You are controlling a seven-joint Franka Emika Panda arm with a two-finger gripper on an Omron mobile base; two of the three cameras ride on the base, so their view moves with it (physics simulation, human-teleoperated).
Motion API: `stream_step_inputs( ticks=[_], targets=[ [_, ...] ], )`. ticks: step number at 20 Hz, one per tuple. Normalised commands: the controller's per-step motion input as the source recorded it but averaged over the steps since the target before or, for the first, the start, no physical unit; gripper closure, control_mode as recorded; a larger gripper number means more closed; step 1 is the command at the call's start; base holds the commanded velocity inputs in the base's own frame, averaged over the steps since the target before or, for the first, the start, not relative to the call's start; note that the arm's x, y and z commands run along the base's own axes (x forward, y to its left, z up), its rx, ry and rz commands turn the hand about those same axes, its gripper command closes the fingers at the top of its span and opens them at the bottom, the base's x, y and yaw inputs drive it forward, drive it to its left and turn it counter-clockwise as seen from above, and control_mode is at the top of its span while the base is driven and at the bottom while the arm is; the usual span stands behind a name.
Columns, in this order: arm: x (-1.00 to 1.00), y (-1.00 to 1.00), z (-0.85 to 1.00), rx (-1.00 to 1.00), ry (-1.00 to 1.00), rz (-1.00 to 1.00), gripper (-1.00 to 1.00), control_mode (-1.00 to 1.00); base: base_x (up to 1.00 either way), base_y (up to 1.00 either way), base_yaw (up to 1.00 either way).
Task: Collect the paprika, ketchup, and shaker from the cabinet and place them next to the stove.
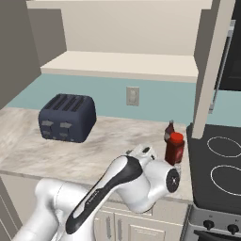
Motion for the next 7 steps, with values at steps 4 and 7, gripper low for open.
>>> stream_step_inputs(
  ticks=[4,7],
  targets=[
    [0.05,0.84,0.58,-0.08,-0.01,-0.14,-1.0,-1.0,0.0,0.0,0.0],
    [0.31,0.61,0.64,-0.08,0.0,-0.12,-1.0,-1.0,0.0,0.0,0.0]
  ],
)
